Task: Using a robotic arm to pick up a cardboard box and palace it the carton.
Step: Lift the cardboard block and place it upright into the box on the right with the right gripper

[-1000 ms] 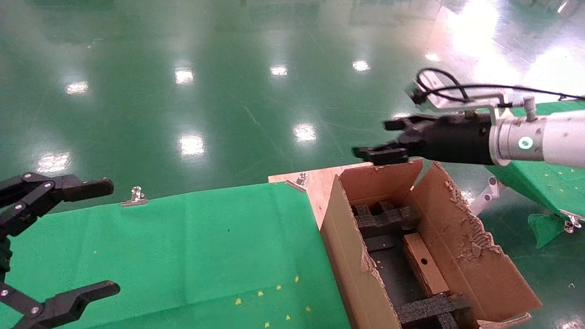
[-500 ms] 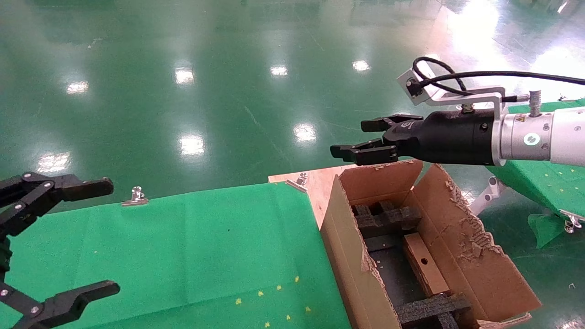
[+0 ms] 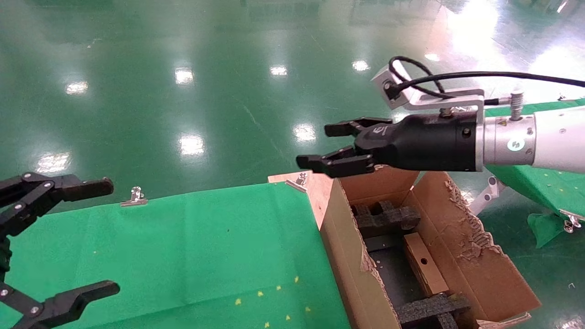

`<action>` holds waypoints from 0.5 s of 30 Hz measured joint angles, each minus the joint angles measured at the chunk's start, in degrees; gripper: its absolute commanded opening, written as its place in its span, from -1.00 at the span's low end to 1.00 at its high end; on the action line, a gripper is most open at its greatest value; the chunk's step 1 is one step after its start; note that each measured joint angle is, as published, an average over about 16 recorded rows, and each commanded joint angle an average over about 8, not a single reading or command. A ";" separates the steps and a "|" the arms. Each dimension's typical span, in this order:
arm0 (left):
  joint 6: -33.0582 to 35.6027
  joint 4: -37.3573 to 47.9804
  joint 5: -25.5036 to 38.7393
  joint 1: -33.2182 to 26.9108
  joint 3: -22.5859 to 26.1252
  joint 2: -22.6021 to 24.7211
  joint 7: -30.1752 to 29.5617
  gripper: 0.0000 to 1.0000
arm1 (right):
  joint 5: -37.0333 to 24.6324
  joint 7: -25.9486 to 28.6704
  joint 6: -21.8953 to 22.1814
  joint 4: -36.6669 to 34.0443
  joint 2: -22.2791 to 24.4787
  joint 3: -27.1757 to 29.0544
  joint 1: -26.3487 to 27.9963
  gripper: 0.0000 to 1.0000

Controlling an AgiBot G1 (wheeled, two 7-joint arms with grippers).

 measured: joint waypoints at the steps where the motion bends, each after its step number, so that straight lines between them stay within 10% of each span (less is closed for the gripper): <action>1: 0.00 0.00 0.00 0.00 0.00 0.00 0.00 1.00 | -0.03 -0.35 -0.64 0.10 -0.22 1.31 -0.89 1.00; 15: -0.01 0.00 -0.02 -0.01 0.03 -0.01 0.02 1.00 | -0.40 -5.29 -9.65 1.52 -3.25 19.75 -13.38 1.00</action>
